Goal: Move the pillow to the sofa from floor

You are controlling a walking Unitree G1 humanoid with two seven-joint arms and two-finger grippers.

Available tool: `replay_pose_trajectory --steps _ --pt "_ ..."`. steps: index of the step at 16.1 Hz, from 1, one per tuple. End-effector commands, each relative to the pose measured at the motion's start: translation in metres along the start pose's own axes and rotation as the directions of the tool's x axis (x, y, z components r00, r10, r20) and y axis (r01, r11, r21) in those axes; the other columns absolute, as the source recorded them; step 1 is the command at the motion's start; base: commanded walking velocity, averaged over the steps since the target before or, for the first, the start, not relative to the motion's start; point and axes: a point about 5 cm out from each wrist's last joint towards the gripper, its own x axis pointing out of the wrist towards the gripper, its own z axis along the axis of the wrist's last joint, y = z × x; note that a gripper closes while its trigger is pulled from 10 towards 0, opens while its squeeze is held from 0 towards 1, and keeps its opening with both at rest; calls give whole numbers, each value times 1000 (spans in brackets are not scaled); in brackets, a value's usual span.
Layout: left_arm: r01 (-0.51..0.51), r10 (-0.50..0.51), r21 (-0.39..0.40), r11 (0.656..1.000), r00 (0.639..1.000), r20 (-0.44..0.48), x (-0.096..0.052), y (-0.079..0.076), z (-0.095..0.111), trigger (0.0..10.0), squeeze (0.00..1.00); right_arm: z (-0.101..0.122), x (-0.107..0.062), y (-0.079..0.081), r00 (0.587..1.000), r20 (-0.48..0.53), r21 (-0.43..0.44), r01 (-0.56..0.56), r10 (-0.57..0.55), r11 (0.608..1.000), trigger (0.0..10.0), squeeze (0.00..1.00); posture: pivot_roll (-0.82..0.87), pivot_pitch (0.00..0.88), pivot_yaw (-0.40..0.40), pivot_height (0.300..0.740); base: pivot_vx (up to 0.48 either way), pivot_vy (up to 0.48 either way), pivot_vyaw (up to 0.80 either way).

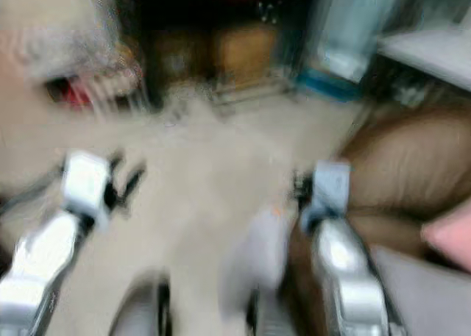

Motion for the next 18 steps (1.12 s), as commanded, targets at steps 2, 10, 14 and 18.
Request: replay_pose_trajectory --steps 2,10,14,18 --pt "3 -3 12 1000 1000 -17 1 0 -3 10000 0 0 -1 -3 998 32 -15 50 -50 999 10000 1000 -2 0 -32 559 0 0 -441" --pt "-26 23 -107 994 999 -33 -1 2 -8 10000 0 -4 -1 18 989 -37 1 -145 145 989 10000 1000 2 0 -38 530 0 0 -165" --pt "-20 18 -119 993 1000 -23 -3 5 -7 10000 196 -3 -4 24 975 -21 -10 -223 223 975 10000 1000 9 0 -44 530 141 0 0" --pt "-19 17 -117 993 1000 -21 -4 5 -7 10000 263 -5 -6 26 965 -24 -10 -261 261 965 10000 1000 10 0 -45 530 305 0 517"
